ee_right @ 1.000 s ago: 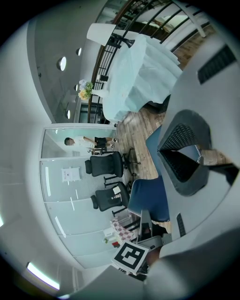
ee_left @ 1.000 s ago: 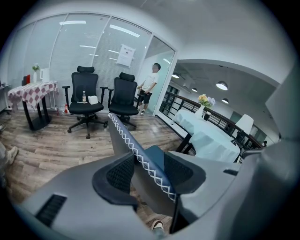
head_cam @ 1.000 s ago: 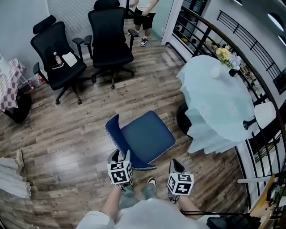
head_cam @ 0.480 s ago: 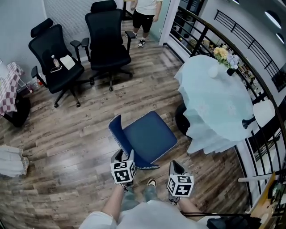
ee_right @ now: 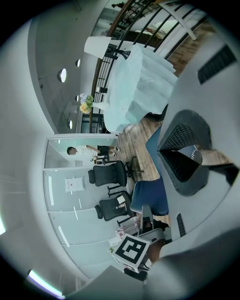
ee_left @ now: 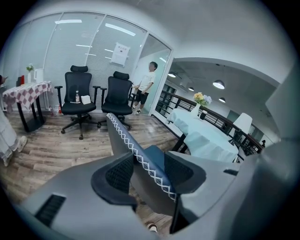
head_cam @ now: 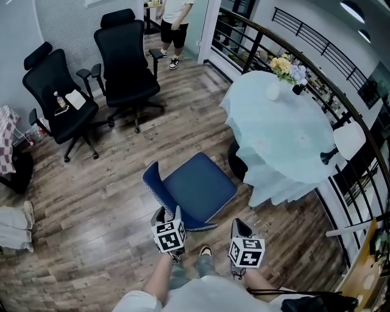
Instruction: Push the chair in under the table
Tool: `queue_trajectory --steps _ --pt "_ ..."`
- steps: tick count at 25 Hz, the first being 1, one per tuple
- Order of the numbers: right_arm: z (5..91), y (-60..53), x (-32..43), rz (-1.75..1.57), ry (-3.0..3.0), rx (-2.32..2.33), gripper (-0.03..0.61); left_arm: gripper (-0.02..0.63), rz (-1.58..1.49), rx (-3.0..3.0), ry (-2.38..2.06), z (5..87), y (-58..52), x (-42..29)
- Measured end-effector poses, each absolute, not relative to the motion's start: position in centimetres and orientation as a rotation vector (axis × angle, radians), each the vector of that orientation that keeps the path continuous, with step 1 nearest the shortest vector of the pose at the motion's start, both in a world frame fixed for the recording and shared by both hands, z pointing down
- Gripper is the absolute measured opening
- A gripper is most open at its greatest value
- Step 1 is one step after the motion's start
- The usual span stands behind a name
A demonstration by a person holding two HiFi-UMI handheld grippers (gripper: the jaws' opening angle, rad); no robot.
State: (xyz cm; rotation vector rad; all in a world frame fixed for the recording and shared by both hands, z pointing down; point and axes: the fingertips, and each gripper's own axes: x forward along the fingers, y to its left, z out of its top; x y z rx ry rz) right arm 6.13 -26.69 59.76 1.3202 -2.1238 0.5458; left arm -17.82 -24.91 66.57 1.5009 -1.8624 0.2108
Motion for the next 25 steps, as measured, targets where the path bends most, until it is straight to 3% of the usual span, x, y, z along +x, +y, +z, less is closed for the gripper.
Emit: queue_trajectory --steps 25 --pt "60.2 -28.4 13.0 0.625 -2.061 1.468 0.018 0.206 0.225 1.511 -1.837 66.7 -31.4 -12.0"
